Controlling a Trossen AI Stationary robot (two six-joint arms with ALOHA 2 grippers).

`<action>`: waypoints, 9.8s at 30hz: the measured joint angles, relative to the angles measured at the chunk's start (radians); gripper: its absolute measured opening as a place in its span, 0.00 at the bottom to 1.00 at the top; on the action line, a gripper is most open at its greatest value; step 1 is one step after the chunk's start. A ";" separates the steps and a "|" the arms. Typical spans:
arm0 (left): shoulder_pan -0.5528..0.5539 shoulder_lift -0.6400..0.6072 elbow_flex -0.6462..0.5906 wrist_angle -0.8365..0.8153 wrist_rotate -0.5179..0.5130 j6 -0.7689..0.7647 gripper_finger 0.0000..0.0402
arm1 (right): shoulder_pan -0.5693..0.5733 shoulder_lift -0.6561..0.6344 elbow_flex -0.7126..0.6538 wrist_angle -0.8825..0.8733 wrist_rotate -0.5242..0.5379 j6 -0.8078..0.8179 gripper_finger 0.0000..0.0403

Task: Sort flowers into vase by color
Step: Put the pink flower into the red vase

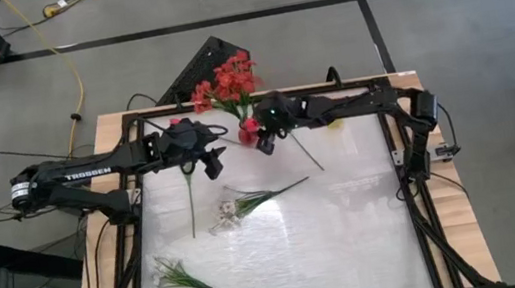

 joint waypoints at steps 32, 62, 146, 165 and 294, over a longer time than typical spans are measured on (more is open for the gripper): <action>0.458 0.572 0.078 0.037 0.273 0.813 0.44 | 0.074 -0.467 0.052 -0.556 -0.123 -0.017 0.46; 0.348 0.502 0.218 -0.352 0.197 0.898 0.00 | 0.075 -0.466 0.052 -0.618 -0.121 -0.102 0.45; -0.045 -0.052 0.219 0.292 0.541 -1.004 0.00 | 0.355 -0.266 0.051 0.448 0.120 -1.688 0.08; -0.045 -0.050 0.219 0.248 0.558 -0.993 0.00 | 0.357 -0.247 0.051 0.446 0.112 -1.677 0.34; 0.222 -0.247 0.220 -0.064 0.187 -0.253 0.32 | -0.156 -0.220 -0.171 0.241 -0.293 -0.252 0.44</action>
